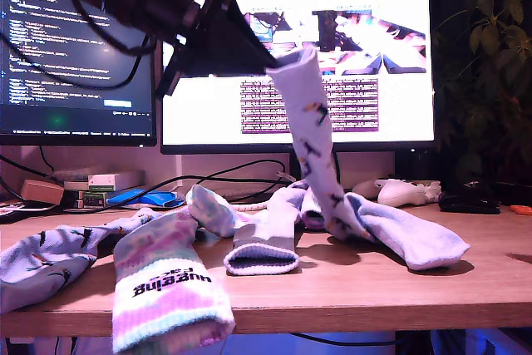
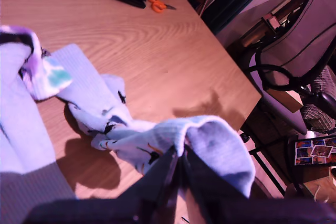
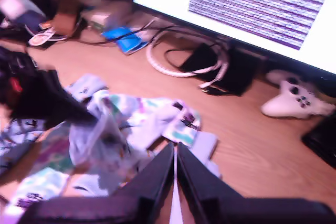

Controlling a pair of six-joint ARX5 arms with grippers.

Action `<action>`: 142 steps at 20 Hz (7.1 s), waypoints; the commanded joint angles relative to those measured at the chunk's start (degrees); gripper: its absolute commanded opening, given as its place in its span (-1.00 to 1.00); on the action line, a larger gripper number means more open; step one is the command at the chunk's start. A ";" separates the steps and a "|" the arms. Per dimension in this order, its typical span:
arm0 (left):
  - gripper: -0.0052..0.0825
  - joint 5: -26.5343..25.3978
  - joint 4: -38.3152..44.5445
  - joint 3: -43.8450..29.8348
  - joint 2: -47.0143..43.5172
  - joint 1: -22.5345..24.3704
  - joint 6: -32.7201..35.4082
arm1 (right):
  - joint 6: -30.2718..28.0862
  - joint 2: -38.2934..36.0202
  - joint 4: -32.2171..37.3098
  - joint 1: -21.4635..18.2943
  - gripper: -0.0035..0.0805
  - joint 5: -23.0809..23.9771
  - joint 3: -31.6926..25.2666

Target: Pair up the socks based on colour and pattern, by placing them on top of one another

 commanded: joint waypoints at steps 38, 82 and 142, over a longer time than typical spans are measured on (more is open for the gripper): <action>-0.93 -13.88 -11.47 26.95 2.21 20.81 13.49 | 1.66 -11.17 1.20 -0.13 -0.95 2.86 -19.02; -0.93 -8.98 -71.08 27.34 0.15 21.92 26.01 | 1.49 -10.86 1.29 -0.13 -0.95 -2.21 -19.02; -0.93 -10.91 -20.52 -11.54 -26.32 5.05 33.31 | 12.09 51.01 2.01 -7.19 -0.21 -29.79 11.80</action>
